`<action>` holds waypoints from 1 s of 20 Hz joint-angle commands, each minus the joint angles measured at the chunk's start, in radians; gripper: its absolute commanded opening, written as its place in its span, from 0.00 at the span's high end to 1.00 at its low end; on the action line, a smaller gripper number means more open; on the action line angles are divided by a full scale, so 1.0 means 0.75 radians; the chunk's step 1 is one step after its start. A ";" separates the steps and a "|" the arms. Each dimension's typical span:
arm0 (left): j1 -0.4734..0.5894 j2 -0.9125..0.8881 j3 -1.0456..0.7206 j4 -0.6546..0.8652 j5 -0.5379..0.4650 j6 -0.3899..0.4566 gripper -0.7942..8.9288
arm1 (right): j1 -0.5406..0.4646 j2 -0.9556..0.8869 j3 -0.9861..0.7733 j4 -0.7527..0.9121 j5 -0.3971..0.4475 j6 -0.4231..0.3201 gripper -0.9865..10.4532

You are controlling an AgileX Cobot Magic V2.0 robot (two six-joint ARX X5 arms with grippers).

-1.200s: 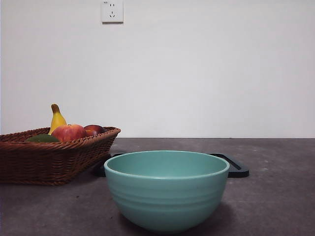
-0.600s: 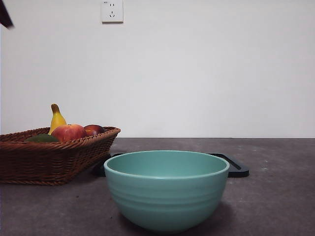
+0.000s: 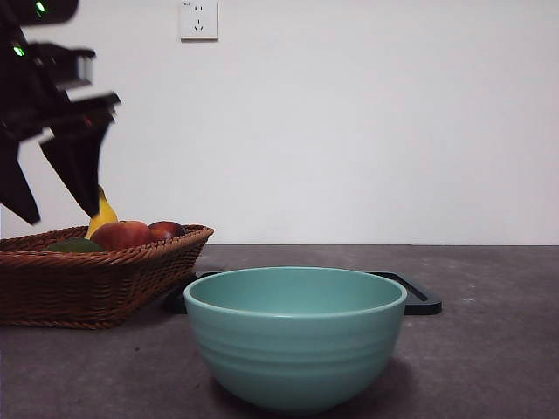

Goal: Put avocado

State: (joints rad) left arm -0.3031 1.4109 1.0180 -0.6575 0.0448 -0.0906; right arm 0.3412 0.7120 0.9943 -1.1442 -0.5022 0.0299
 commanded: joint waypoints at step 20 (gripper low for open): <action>-0.130 -0.120 0.033 0.000 0.072 0.032 0.74 | 0.009 0.008 0.024 0.011 0.007 0.009 0.60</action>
State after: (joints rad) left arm -0.4061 1.3003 1.0210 -0.6662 0.0902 -0.0689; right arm 0.3416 0.7120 0.9943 -1.1435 -0.4976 0.0326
